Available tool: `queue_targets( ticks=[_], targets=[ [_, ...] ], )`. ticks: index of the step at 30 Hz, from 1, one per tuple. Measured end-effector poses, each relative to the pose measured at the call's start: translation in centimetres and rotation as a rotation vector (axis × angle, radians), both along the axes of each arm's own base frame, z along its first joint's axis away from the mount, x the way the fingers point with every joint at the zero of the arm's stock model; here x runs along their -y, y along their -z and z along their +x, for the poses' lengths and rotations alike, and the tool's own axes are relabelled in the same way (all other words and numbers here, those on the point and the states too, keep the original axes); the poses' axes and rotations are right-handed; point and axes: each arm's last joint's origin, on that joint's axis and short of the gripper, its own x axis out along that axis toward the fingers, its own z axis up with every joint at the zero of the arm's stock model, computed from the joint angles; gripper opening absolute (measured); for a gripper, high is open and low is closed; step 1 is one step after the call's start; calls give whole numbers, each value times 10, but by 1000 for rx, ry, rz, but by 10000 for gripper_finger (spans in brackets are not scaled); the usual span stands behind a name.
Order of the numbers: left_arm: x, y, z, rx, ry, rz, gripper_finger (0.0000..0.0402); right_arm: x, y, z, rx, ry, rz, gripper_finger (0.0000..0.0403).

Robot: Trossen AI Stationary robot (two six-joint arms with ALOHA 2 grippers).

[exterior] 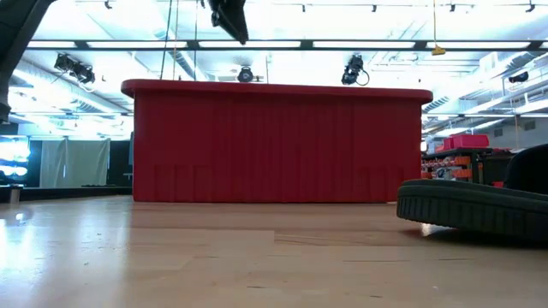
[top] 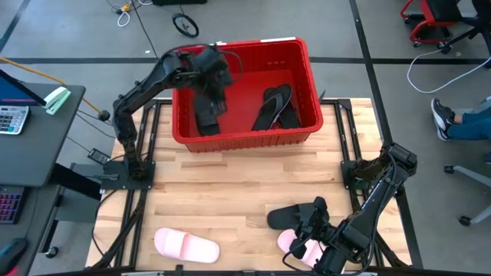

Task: Pick and place slides into bin
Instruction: Put the black slide into the red container

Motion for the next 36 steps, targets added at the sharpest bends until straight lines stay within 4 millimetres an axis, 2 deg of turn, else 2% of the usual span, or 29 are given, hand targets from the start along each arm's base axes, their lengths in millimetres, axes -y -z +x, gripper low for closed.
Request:
queue_targets(
  ticks=[6, 19, 27, 32, 36],
  targets=[
    [34, 1, 4, -45, 109, -51, 133, 0, 0, 0, 3, 4, 6, 100],
    [123, 2, 23, -43, 351, -71, 145, 0, 0, 0, 15, 19, 28, 100],
    [155, 3, 24, -51, 449, -69, 136, 0, 0, 0, 54, 66, 98, 100],
    [165, 26, 32, -125, 437, -102, 142, -4, 0, -5, 77, 80, 145, 100],
    [168, 70, 48, -191, 341, -160, 142, -10, 1, -12, 16, 19, 132, 100]
  ],
)
